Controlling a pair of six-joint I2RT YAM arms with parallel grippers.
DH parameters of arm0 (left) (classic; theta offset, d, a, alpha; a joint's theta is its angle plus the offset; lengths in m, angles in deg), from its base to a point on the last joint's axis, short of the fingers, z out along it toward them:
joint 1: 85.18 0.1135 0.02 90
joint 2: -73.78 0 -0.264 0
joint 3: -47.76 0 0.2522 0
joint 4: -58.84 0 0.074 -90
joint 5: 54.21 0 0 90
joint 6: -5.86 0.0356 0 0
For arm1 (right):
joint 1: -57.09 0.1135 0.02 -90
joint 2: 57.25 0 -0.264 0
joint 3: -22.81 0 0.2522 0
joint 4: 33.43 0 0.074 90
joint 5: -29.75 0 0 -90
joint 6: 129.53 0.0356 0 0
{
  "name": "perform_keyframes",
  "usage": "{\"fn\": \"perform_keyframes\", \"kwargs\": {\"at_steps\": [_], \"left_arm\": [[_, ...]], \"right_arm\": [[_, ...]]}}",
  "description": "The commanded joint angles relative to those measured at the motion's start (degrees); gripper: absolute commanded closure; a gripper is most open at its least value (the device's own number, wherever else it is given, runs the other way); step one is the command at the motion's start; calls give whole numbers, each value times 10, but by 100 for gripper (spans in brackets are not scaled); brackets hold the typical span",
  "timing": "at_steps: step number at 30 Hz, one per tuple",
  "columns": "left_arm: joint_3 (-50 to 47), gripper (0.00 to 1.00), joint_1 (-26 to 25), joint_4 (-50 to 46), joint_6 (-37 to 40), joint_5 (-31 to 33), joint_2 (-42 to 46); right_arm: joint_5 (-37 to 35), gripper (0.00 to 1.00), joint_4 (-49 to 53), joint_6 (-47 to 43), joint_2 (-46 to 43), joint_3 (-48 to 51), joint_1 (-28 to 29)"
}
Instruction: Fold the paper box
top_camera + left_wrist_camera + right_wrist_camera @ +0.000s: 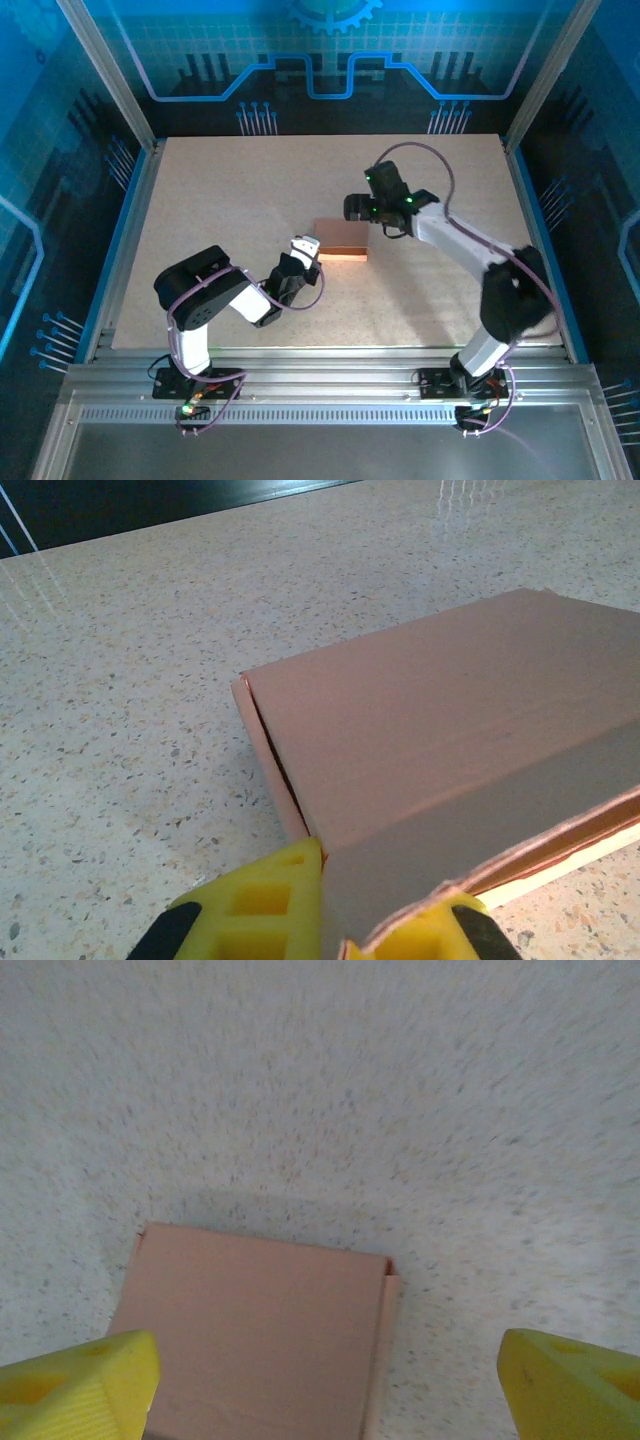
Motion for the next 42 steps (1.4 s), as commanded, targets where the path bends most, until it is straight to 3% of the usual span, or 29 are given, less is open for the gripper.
{"fn": "perform_keyframes", "kwargs": {"at_steps": [1, 5, 9, 15, 20, 22, 42], "left_arm": [[2, 100, -6, -62, 13, -1, -3], [3, 96, -8, -72, 17, 3, 0], [0, 68, -9, -83, 18, -7, 3], [-9, 40, -12, -113, 4, -26, 23], [-14, 9, -12, -142, 13, -92, 56], [1, 1, -12, -191, 20, -122, 68], [-27, 1, 43, -209, 13, -425, 124]], "right_arm": [[70, 12, 66, 19, 67, -42, -3], [90, 13, 66, 33, 115, -60, -7], [108, 14, 55, 43, 128, -50, -20], [115, 15, 42, 50, 134, -36, -29], [117, 15, 38, 58, 146, -39, -30], [116, 16, 36, 62, 151, -39, -30], [112, 17, 20, 68, 175, -27, -37]]}}
